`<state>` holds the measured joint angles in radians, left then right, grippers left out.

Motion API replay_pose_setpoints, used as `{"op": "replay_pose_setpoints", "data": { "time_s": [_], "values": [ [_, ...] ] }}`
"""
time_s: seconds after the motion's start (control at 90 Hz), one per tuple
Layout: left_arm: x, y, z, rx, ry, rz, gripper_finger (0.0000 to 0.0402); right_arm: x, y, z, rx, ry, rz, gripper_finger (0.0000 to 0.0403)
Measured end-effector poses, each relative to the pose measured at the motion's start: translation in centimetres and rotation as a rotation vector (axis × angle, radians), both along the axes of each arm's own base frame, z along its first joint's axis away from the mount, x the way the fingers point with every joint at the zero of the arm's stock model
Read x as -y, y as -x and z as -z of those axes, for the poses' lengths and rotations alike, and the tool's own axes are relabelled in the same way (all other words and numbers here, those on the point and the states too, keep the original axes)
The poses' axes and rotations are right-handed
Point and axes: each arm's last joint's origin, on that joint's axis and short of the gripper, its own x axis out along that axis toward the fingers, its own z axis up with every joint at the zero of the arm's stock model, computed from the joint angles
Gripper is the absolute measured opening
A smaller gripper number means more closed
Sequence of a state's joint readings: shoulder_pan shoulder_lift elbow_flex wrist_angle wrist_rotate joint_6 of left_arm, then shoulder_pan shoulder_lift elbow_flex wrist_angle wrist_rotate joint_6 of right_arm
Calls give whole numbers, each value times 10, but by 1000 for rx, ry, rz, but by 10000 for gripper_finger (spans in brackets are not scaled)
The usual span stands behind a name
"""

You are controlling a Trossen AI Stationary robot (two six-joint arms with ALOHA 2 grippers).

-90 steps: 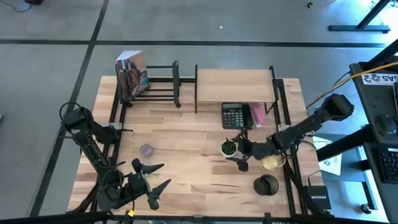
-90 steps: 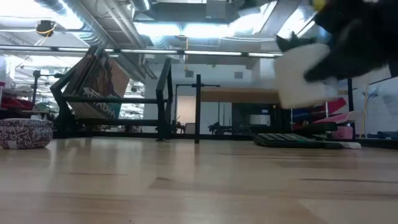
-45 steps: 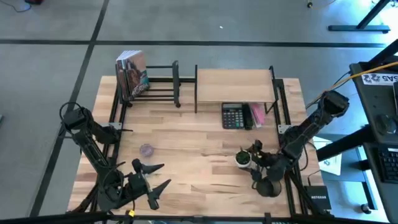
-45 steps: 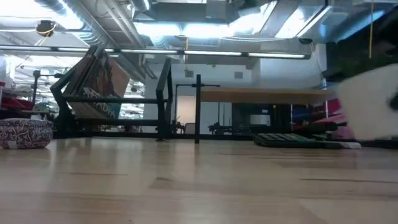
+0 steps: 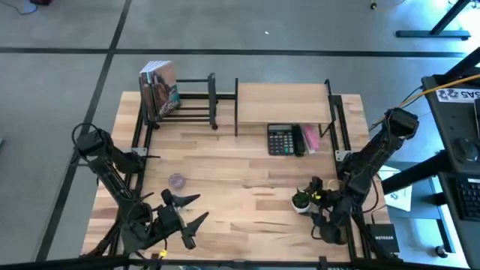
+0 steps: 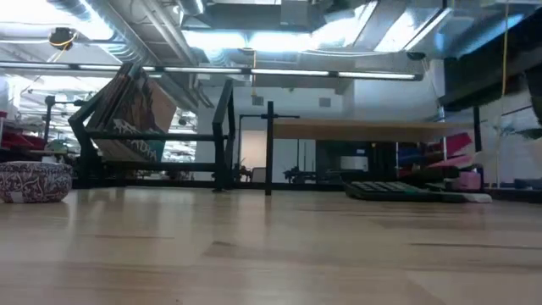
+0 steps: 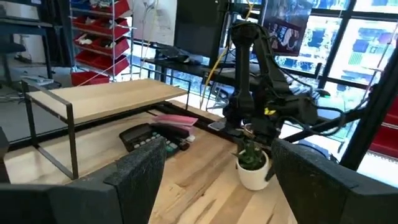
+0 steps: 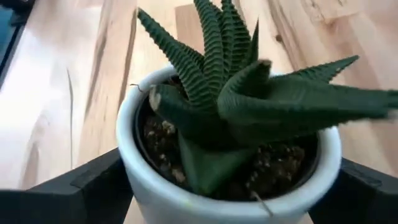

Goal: Stock shelves
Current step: Remove the potted plant from the shelf

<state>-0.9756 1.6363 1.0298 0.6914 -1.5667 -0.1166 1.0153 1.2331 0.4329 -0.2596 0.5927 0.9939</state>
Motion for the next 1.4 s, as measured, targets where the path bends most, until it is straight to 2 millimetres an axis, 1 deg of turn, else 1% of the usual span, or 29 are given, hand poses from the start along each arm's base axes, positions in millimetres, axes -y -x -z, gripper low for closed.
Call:
{"op": "replay_pose_setpoints", "data": {
  "time_s": [0.167,0.256,0.367,0.444,0.589,0.711,0.811,0.9,0.967,1.1,1.278,1.333,1.4],
  "values": [
    [-2,-4,0,5,1,26,276,-7,-4,-24,-68,61,-15,357],
    [-2,-5,0,7,4,26,276,-9,-4,-32,-100,86,-21,357],
    [-2,-5,0,7,3,41,276,-6,-3,-32,-120,113,-17,357],
    [-2,-5,0,8,2,49,276,-5,-2,-32,-120,107,19,358],
    [-1,-5,1,1,-6,51,276,-3,-3,-28,-83,82,72,358],
    [-1,-5,4,-2,-5,54,276,0,-4,-19,-36,54,101,358],
    [-1,-5,4,-3,-7,54,276,1,-5,-8,43,12,96,358],
    [-1,-5,4,-3,-7,54,276,2,-6,1,124,6,93,358],
    [-1,-5,4,-3,-7,54,276,4,-5,5,163,14,101,358],
    [-1,-5,4,-3,-7,54,276,8,-3,10,154,34,97,358],
    [-1,-5,4,-4,-9,54,276,6,-3,10,97,-16,60,358],
    [-1,-5,4,-4,-9,53,276,5,-4,10,107,-26,57,358],
    [-1,-5,4,-4,-9,53,276,5,-6,10,144,14,63,358]
  ]
}}
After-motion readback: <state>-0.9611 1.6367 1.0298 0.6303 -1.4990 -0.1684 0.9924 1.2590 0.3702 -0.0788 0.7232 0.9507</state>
